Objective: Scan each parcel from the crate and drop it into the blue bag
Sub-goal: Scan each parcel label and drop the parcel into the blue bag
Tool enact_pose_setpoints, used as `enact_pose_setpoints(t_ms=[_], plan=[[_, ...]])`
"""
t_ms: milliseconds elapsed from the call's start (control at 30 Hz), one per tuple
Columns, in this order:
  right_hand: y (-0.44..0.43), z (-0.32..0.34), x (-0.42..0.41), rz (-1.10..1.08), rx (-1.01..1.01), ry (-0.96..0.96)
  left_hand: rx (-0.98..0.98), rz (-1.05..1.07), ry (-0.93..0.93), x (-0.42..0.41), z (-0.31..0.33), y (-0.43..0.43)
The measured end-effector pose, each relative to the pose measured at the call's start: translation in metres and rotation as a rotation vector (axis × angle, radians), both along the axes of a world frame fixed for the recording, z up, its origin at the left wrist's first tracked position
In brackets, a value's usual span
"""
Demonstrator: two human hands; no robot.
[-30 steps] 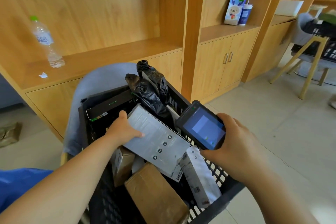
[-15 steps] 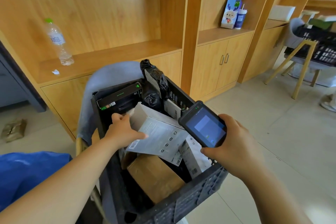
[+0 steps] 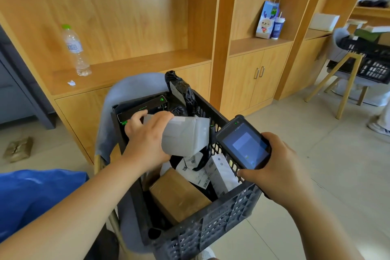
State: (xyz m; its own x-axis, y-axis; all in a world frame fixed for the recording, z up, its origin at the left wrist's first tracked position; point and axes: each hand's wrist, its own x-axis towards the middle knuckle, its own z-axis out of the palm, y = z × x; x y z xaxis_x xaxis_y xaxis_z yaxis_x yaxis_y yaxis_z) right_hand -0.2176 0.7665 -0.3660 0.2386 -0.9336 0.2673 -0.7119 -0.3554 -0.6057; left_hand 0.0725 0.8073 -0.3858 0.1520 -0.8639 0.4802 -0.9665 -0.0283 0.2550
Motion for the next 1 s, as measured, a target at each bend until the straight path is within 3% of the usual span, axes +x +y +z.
enact_pose_setpoints(t_ms=[133,233,367,467,567,633,733,800,1000], plan=[[0.007,-0.003,-0.001,0.029,0.014,-0.02,0.344,-0.111,-0.189,0.001,-0.009,0.012],[0.012,-0.007,-0.002,0.043,0.04,-0.022,0.565,-0.185,-0.049,-0.002,-0.03,0.016],[0.014,-0.01,-0.006,0.043,0.06,-0.015,0.566,-0.223,0.334,-0.01,-0.034,0.014],[0.012,-0.01,-0.007,0.039,0.054,-0.005,0.389,-0.08,0.561,-0.016,-0.033,0.002],[0.01,-0.012,-0.008,0.039,0.067,-0.011,0.416,0.192,0.623,-0.02,-0.032,-0.013],[0.008,-0.013,-0.008,0.045,0.065,0.002,0.62,0.247,0.621,-0.027,-0.034,-0.019],[0.006,-0.016,-0.009,0.042,0.06,0.007,0.898,0.335,0.829,-0.041,-0.036,-0.021],[0.005,-0.017,-0.012,0.036,0.054,0.009,0.884,0.347,0.939,-0.048,-0.036,-0.023],[-0.001,-0.02,-0.023,-0.015,0.059,0.017,0.919,0.32,0.869,-0.069,-0.038,-0.046]])
